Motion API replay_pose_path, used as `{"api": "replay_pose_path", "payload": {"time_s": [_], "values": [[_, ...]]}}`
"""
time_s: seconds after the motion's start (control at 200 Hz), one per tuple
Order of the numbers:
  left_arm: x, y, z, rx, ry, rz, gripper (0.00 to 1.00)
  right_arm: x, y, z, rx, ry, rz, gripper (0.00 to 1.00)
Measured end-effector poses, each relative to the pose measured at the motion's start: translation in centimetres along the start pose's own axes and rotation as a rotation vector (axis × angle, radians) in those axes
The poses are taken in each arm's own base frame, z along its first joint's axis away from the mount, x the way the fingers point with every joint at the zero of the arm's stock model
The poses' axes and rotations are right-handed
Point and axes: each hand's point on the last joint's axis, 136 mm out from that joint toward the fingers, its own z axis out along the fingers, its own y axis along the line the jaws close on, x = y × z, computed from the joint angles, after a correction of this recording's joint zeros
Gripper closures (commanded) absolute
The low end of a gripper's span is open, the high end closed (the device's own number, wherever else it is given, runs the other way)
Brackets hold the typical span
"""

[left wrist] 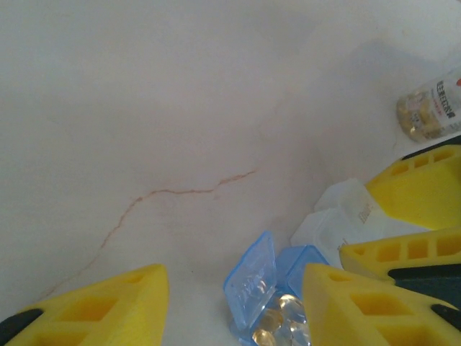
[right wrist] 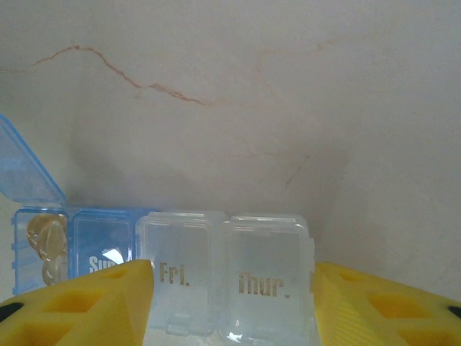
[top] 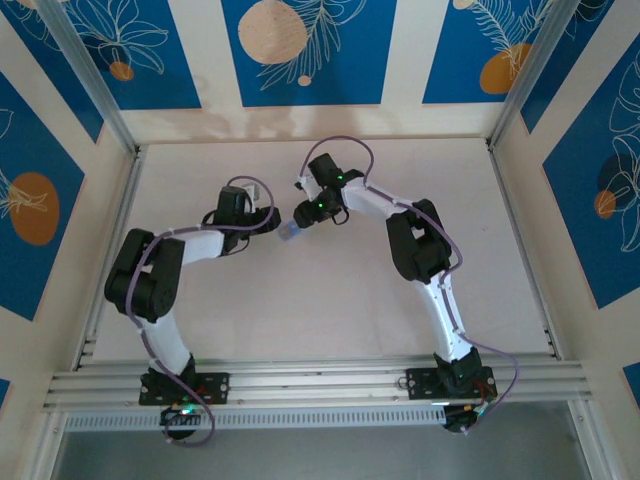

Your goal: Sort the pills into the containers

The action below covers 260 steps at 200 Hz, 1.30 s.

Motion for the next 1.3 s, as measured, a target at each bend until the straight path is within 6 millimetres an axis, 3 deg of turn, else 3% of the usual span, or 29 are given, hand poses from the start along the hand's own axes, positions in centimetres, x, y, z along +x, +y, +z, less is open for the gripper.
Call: {"api": "replay_pose_path", "payload": {"time_s": [0.26,0.48,0.635,0.975,1.301], "values": [[0.3,-0.7,0.7,0.037,0.052,0.057,0.55,0.3,-0.2,-0.2,-0.012,0.004,0.002,0.41],[0.1,-2.4,0.7,0.132,0.056,0.077,0.56,0.3,-0.5,-0.3,-0.009,0.004,0.008,0.41],[0.5,-3.7,0.6,0.209,0.057,0.088,0.61,0.3,-0.6,-0.3,-0.01,0.003,0.011,0.41],[2.1,-3.9,0.5,0.241,0.096,0.075,0.57,0.3,-0.6,-0.3,-0.011,0.004,0.012,0.41],[2.6,-5.7,-0.2,0.322,0.099,0.022,0.53,0.3,-0.6,-0.3,-0.015,0.006,0.019,0.41]]}}
